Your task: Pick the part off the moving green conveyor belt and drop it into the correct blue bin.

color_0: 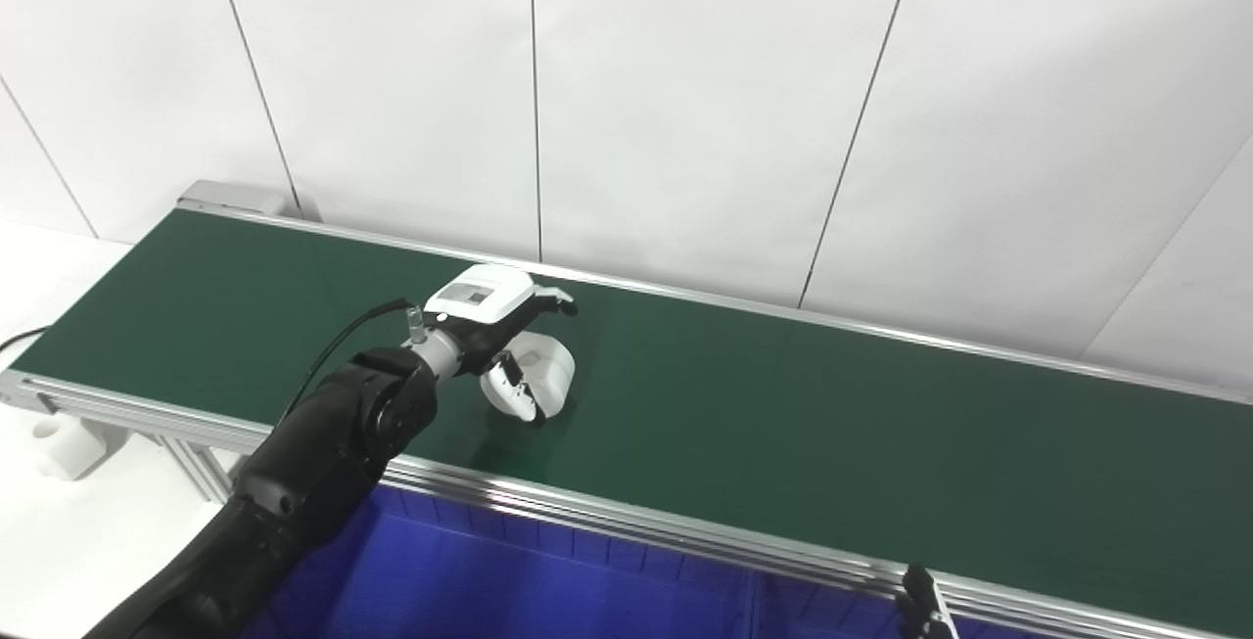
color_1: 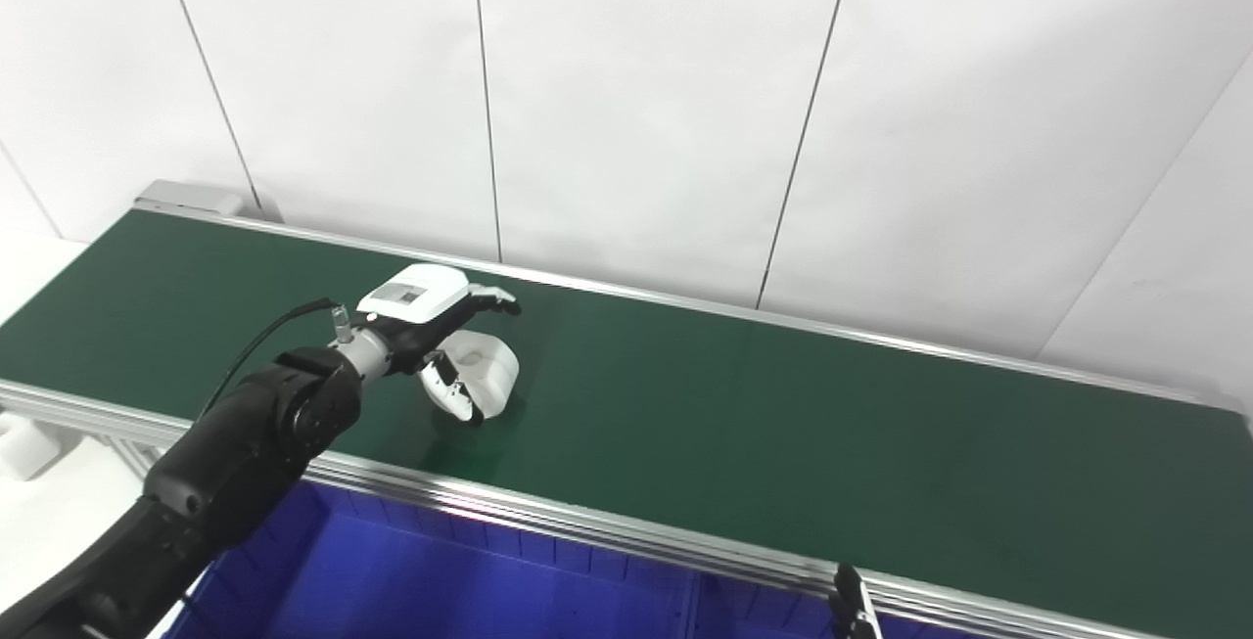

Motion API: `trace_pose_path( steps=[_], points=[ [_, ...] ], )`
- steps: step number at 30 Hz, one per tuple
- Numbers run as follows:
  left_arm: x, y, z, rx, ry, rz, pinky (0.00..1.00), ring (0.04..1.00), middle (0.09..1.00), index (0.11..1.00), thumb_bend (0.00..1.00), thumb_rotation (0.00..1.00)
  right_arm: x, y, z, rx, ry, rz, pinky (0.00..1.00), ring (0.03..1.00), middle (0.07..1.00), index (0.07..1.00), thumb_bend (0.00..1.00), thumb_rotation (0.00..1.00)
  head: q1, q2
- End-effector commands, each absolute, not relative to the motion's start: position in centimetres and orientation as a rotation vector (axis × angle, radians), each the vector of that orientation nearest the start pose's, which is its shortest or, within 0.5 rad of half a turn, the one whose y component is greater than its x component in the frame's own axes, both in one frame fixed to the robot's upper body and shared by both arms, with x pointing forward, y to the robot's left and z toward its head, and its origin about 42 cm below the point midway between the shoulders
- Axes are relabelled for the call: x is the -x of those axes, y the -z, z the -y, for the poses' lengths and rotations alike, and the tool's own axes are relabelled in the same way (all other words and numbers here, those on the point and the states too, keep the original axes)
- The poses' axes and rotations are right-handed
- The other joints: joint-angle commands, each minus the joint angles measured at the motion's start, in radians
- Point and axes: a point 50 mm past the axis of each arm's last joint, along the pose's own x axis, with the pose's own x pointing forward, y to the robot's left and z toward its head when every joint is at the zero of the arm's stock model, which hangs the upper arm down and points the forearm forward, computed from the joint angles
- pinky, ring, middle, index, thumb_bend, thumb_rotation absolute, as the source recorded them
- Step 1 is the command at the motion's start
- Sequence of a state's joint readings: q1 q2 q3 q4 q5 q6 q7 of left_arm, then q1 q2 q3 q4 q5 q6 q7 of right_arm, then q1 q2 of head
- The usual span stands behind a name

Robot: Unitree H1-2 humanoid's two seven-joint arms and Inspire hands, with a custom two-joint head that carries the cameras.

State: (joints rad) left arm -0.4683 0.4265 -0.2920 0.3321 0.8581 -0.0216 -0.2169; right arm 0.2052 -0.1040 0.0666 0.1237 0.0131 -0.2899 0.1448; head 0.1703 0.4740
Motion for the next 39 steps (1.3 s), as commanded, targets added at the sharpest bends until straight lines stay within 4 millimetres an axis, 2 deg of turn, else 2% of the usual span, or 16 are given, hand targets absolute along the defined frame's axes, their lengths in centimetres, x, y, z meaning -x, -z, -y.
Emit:
trace_pose_path(
  steps=[1,9,11,17,19,21,24,25,27,28,31,33,35,39],
  points=[
    [-43.8,-18.5,-27.3,-1.428,0.332,0.116,0.77,0.845,0.86,0.832,1.0,0.22,-20.5,-4.7,23.1,0.083,-0.185,0.049,1.0,0.993,1.0,1.0,0.89,1.0,0.0,0.001],
    [-43.3,-17.0,-25.5,-1.456,0.318,0.155,0.73,0.831,0.854,0.832,1.0,0.21,-20.4,-5.0,22.8,0.09,-0.196,0.057,1.0,0.987,1.0,1.0,0.87,1.0,-0.013,0.008],
    [-43.1,-16.3,-24.7,-1.418,0.271,0.186,0.68,0.781,0.804,0.791,1.0,0.17,-20.4,-5.1,22.7,0.09,-0.198,0.065,1.0,0.984,0.999,1.0,0.86,1.0,-0.014,0.009],
    [-42.7,-14.2,-22.8,-1.352,0.184,0.262,0.55,0.633,0.687,0.695,0.99,0.15,-20.3,-5.2,22.7,0.096,-0.2,0.073,1.0,0.981,0.996,1.0,0.87,1.0,-0.02,0.013],
    [-42.5,-13.1,-21.9,-1.314,0.166,0.293,0.46,0.53,0.602,0.638,0.93,0.1,-20.3,-5.3,22.7,0.095,-0.199,0.075,1.0,0.976,0.991,1.0,0.88,1.0,-0.023,0.015],
    [-42.2,-12.2,-21.1,-1.279,0.155,0.308,0.39,0.457,0.547,0.609,0.83,0.07,-20.3,-5.2,22.7,0.097,-0.201,0.076,1.0,0.975,0.988,1.0,0.87,1.0,-0.023,0.015],
    [-41.8,-11.5,-20.2,-1.248,0.146,0.322,0.4,0.464,0.543,0.596,0.79,0.05,-20.2,-5.3,22.7,0.099,-0.203,0.075,1.0,0.974,0.986,1.0,0.87,1.0,-0.026,0.017],
    [-41.6,-11.2,-19.8,-1.242,0.145,0.325,0.41,0.47,0.55,0.536,0.63,0.06,-20.2,-5.3,22.7,0.1,-0.205,0.076,1.0,0.974,0.986,1.0,0.88,1.0,-0.028,0.019],
    [-41.4,-11.0,-19.2,-1.233,0.151,0.318,0.44,0.467,0.469,0.523,0.55,0.01,-20.1,-5.4,22.7,0.101,-0.207,0.078,1.0,0.971,0.985,1.0,0.88,1.0,-0.03,0.02],
    [-41.4,-11.0,-18.9,-1.227,0.156,0.313,0.47,0.473,0.456,0.52,0.53,0.01,-20.1,-5.4,22.7,0.101,-0.207,0.078,1.0,0.97,0.985,1.0,0.88,1.0,-0.032,0.022],
    [-41.4,-11.0,-18.5,-1.222,0.168,0.32,0.38,0.422,0.436,0.521,0.52,0.0,-20.0,-5.4,22.8,0.1,-0.213,0.076,1.0,0.971,0.985,1.0,0.89,1.0,-0.033,0.023],
    [-41.4,-11.1,-18.3,-1.225,0.176,0.329,0.35,0.413,0.433,0.521,0.52,0.0,-20.0,-5.4,22.9,0.101,-0.217,0.075,1.0,0.973,0.986,1.0,0.9,1.0,-0.033,0.023],
    [-41.5,-11.3,-18.1,-1.229,0.186,0.335,0.35,0.416,0.434,0.52,0.52,0.0,-19.9,-5.5,22.9,0.103,-0.22,0.074,1.0,0.973,0.985,1.0,0.9,1.0,-0.035,0.026],
    [-41.8,-12.3,-18.4,-1.253,0.211,0.338,0.42,0.481,0.451,0.516,0.52,0.0,-19.9,-5.4,23.0,0.102,-0.225,0.074,1.0,0.969,0.98,1.0,0.91,1.0,-0.033,0.031]
  ],
)
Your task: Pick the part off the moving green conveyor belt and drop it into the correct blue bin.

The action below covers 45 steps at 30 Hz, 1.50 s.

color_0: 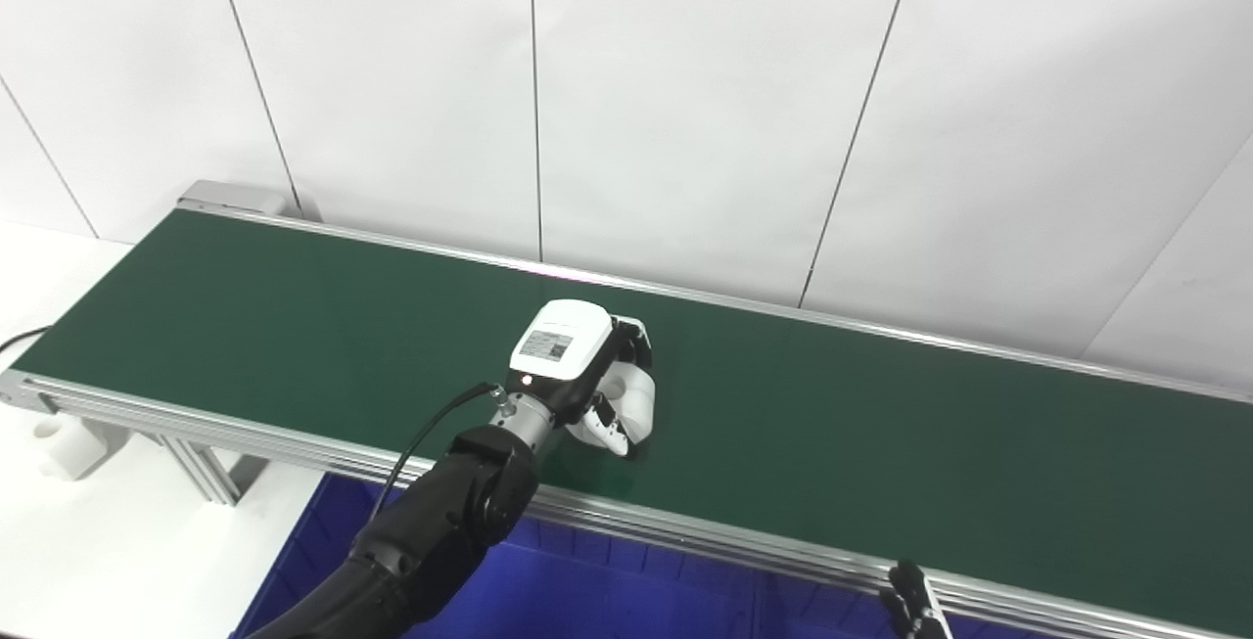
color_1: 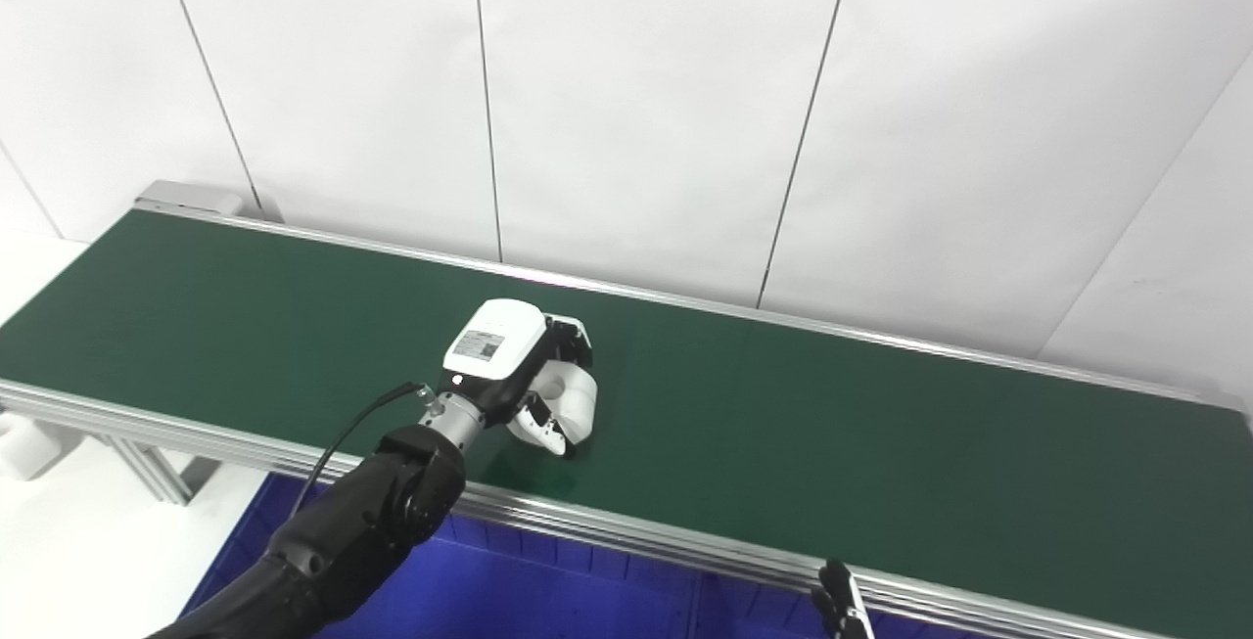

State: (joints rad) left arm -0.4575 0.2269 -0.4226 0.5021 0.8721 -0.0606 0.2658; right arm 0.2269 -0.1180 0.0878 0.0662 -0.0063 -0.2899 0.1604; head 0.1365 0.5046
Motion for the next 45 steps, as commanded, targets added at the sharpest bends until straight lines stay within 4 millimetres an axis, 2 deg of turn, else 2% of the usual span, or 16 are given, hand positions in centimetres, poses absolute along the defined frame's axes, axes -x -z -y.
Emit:
trace_pose_path(
  steps=[1,5,9,12,16,22,28,38,43,45],
  points=[
    [-41.8,-12.6,-18.4,-1.266,0.216,0.345,0.44,0.491,0.455,0.516,0.52,0.0,-19.9,-5.4,23.0,0.101,-0.226,0.075,1.0,0.968,0.98,1.0,0.91,1.0,0.001,0.001],
    [-41.8,-14.2,-18.8,-1.276,0.225,0.393,0.41,0.492,0.474,0.508,0.52,0.0,-19.8,-5.4,23.1,0.102,-0.231,0.077,1.0,0.967,0.979,1.0,0.9,0.99,0.004,0.006],
    [-41.3,-17.4,-18.9,-1.276,0.233,0.49,0.37,0.465,0.46,0.519,0.52,0.0,-19.9,-5.5,23.3,0.105,-0.234,0.08,1.0,0.966,0.979,1.0,0.9,0.99,0.019,0.025],
    [-40.7,-19.0,-18.9,-1.276,0.243,0.514,0.38,0.464,0.458,0.525,0.52,0.0,-20.0,-5.7,23.5,0.108,-0.234,0.083,1.0,0.963,0.98,1.0,0.9,0.99,0.03,0.039],
    [-38.8,-20.8,-19.7,-1.277,0.272,0.58,0.38,0.453,0.462,0.52,0.52,0.0,-20.0,-6.1,23.9,0.11,-0.231,0.09,0.99,0.958,0.978,1.0,0.9,0.99,0.057,0.067],
    [-35.8,-21.5,-21.7,-1.286,0.289,0.598,0.36,0.426,0.46,0.523,0.52,0.0,-20.3,-6.6,24.7,0.109,-0.224,0.096,0.98,0.95,0.973,1.0,0.9,0.97,0.103,0.105],
    [-32.9,-20.5,-24.0,-1.311,0.277,0.527,0.37,0.444,0.466,0.519,0.52,0.0,-20.8,-7.4,25.3,0.103,-0.221,0.096,0.98,0.944,0.957,0.998,0.92,0.97,0.138,0.127],
    [-27.5,-16.0,-28.0,-1.321,0.278,0.354,0.34,0.417,0.453,0.525,0.52,0.0,-22.0,-8.0,26.1,0.073,-0.236,0.094,0.98,0.945,0.958,0.991,0.93,0.96,0.184,0.157],
    [-26.2,-14.3,-29.7,-1.338,0.277,0.291,0.32,0.398,0.438,0.53,0.52,0.0,-22.6,-7.9,25.9,0.055,-0.244,0.093,0.98,0.946,0.955,0.989,0.95,0.94,0.184,0.165],
    [-25.9,-13.7,-30.3,-1.348,0.281,0.271,0.34,0.422,0.457,0.521,0.52,0.0,-22.7,-8.0,26.0,0.055,-0.245,0.092,0.98,0.943,0.956,0.986,0.96,0.93,0.186,0.165]
  ],
)
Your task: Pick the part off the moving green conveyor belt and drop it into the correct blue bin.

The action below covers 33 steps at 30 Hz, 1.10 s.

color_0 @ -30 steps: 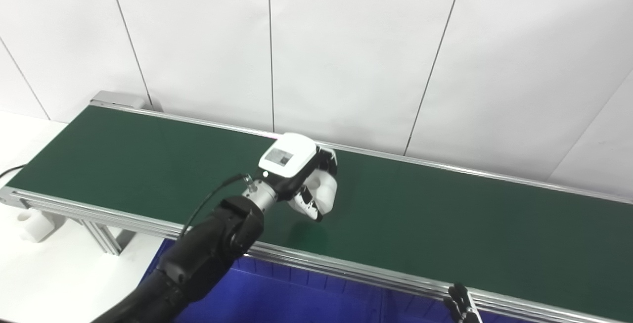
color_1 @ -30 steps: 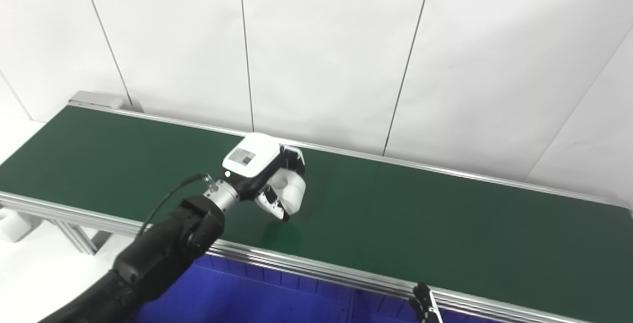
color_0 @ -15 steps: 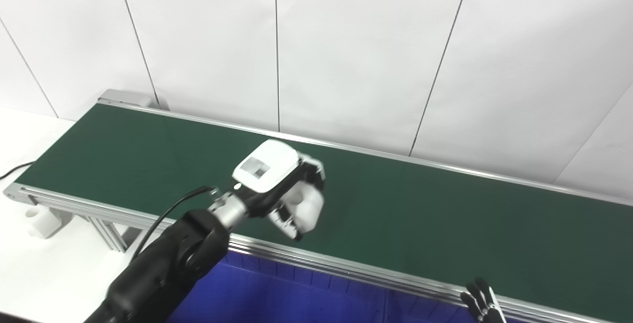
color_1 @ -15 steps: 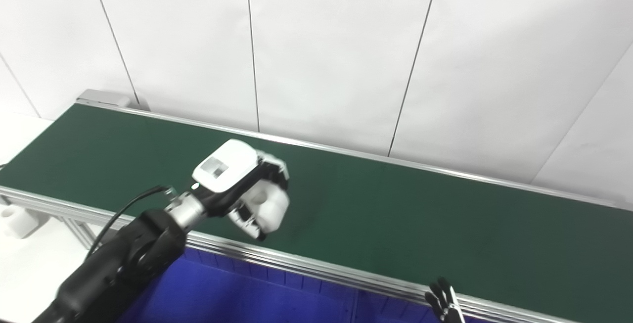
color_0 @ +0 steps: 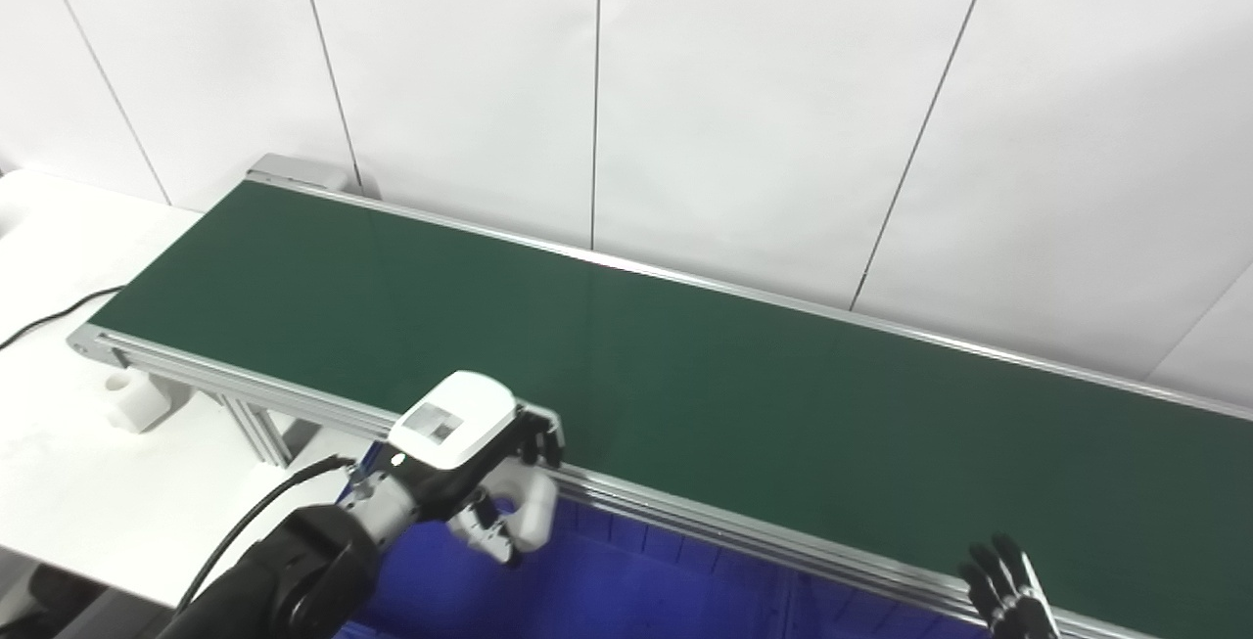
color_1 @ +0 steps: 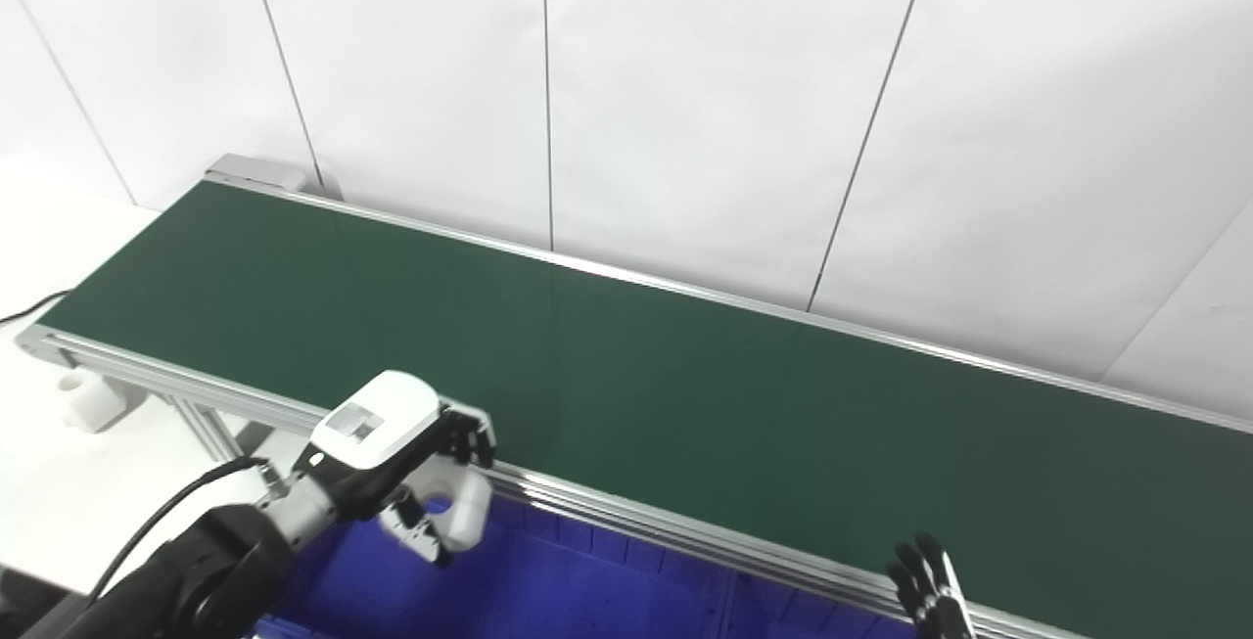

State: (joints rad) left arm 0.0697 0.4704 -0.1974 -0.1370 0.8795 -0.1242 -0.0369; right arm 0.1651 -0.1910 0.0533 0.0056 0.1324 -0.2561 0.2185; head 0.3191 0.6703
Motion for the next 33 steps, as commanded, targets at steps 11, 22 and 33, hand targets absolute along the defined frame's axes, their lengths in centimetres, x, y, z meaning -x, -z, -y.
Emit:
trace_pose_path(
  steps=[11,22,33],
  points=[
    [-26.0,-12.9,-31.4,-1.41,0.352,0.202,0.41,0.52,0.602,0.613,0.84,0.2,-22.7,-8.0,25.8,0.057,-0.241,0.084,0.98,0.939,0.958,0.988,0.95,0.93,0.0,-0.003],
    [-25.8,-14.3,-30.6,-1.565,0.51,-0.023,1.0,1.0,1.0,0.998,1.0,0.63,-22.7,-8.3,25.7,0.056,-0.244,0.087,0.98,0.945,0.96,0.988,0.96,0.93,-0.001,0.001],
    [-24.3,-18.4,-28.7,-1.275,0.517,0.126,1.0,1.0,1.0,1.0,1.0,0.67,-22.8,-8.9,24.9,0.075,-0.252,0.106,0.97,0.945,0.953,0.989,0.94,0.94,-0.113,0.032]
  ],
)
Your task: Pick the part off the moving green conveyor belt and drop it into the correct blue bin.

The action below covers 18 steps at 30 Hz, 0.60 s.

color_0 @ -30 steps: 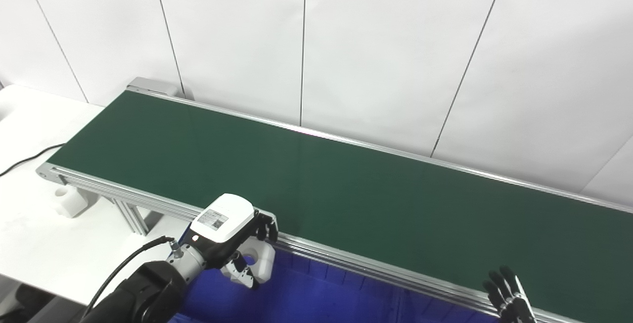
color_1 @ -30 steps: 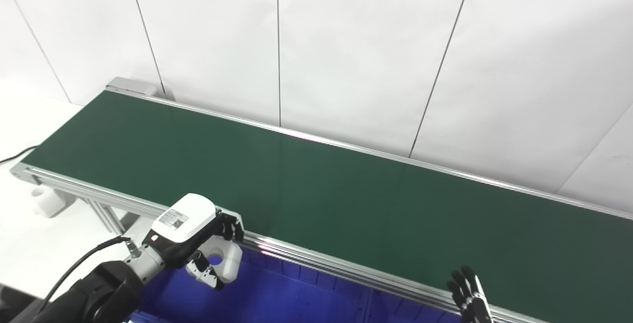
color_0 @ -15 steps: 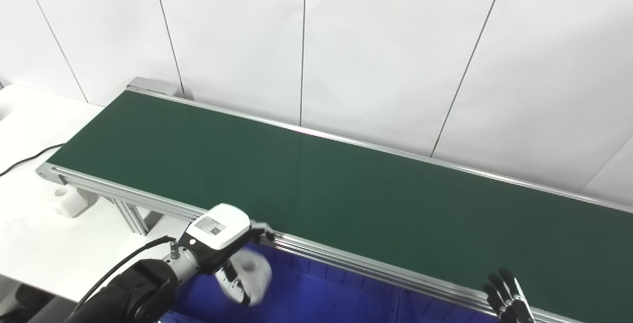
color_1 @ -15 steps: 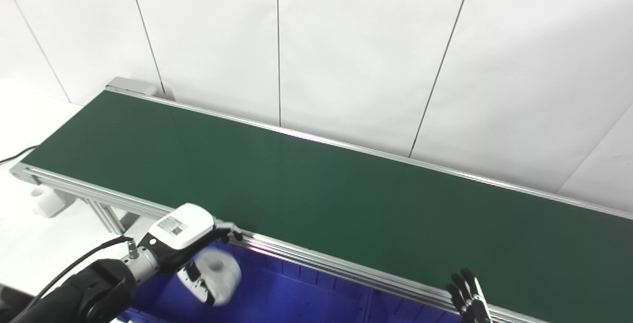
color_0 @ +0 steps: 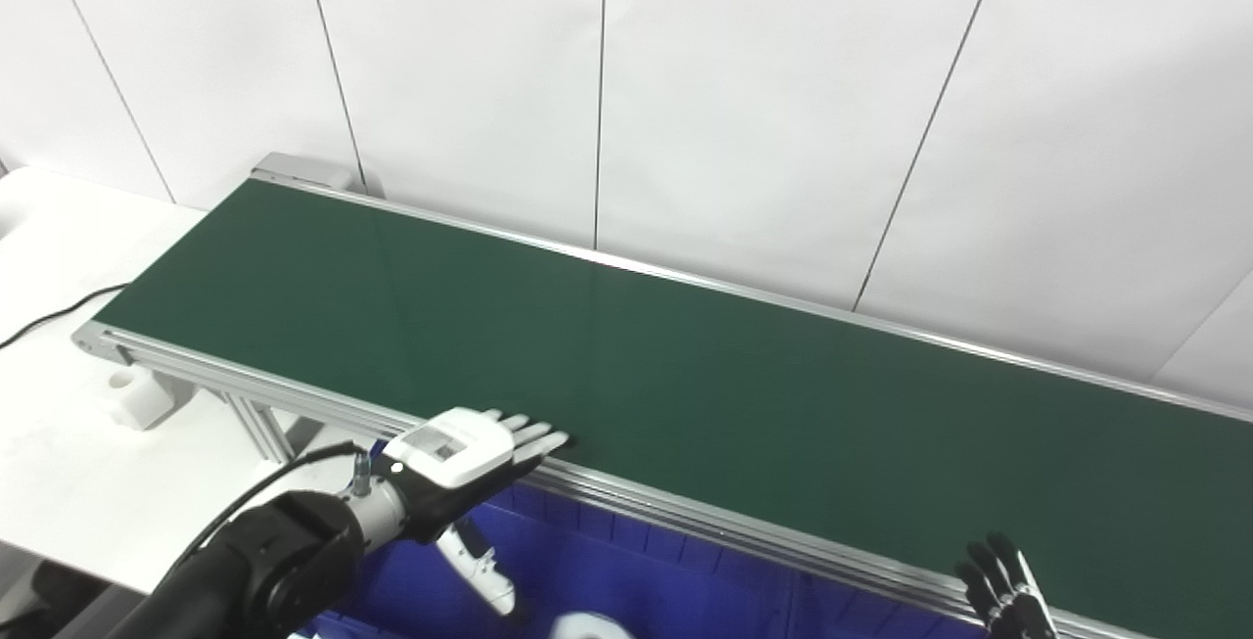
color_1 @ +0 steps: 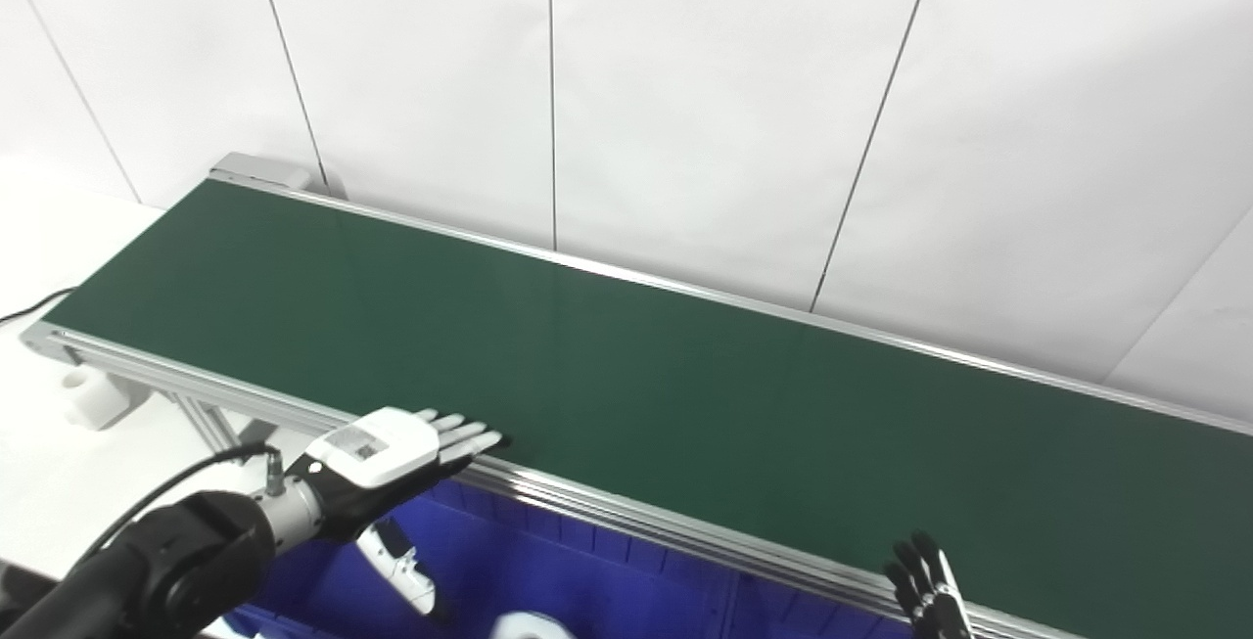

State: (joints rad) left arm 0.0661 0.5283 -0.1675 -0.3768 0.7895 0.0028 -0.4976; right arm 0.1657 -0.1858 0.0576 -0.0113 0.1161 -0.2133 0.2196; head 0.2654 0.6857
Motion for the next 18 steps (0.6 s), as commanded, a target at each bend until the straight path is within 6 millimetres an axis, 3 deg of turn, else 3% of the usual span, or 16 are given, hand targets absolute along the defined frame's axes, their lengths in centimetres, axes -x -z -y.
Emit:
trace_pose_path(
  steps=[1,4,5,8,9,13,18],
  points=[
    [-23.9,-19.0,-28.5,-1.197,0.488,0.17,1.0,1.0,1.0,1.0,1.0,0.66,-22.8,-9.1,24.5,0.083,-0.252,0.114,0.95,0.937,0.947,0.984,0.93,0.94,-0.097,0.026],
    [-22.8,-20.3,-27.8,-0.929,0.388,0.262,1.0,1.0,1.0,1.0,0.99,0.64,-22.9,-9.9,22.7,0.102,-0.253,0.119,0.93,0.923,0.94,0.975,0.93,0.95,-0.233,0.055],
    [-22.5,-20.5,-27.6,-0.853,0.366,0.282,1.0,1.0,1.0,1.0,0.99,0.63,-23.0,-10.2,21.8,0.108,-0.254,0.119,0.93,0.923,0.94,0.975,0.94,0.95,-0.307,0.066],
    [-21.9,-20.7,-26.1,-0.625,0.316,0.3,1.0,1.0,1.0,1.0,0.81,0.65,-23.2,-11.1,19.6,0.119,-0.253,0.122,0.94,0.936,0.952,0.983,0.91,0.97,-0.378,0.073],
    [-21.8,-20.7,-25.6,-0.564,0.304,0.284,1.0,1.0,1.0,1.0,0.81,0.68,-23.3,-11.3,18.8,0.118,-0.25,0.119,0.95,0.939,0.954,0.984,0.91,0.98,-0.418,0.074],
    [-21.3,-19.6,-23.2,-0.357,0.27,0.201,1.0,1.0,1.0,1.0,0.81,0.78,-23.6,-11.9,16.7,0.114,-0.238,0.104,0.98,0.951,0.96,0.995,0.9,0.99,-0.479,0.08],
    [-20.9,-16.3,-21.6,-0.283,0.276,0.063,1.0,1.0,1.0,1.0,0.8,0.85,-23.6,-12.2,15.2,0.083,-0.237,0.095,1.0,0.967,0.97,0.995,0.87,0.98,-0.53,0.08]
  ],
)
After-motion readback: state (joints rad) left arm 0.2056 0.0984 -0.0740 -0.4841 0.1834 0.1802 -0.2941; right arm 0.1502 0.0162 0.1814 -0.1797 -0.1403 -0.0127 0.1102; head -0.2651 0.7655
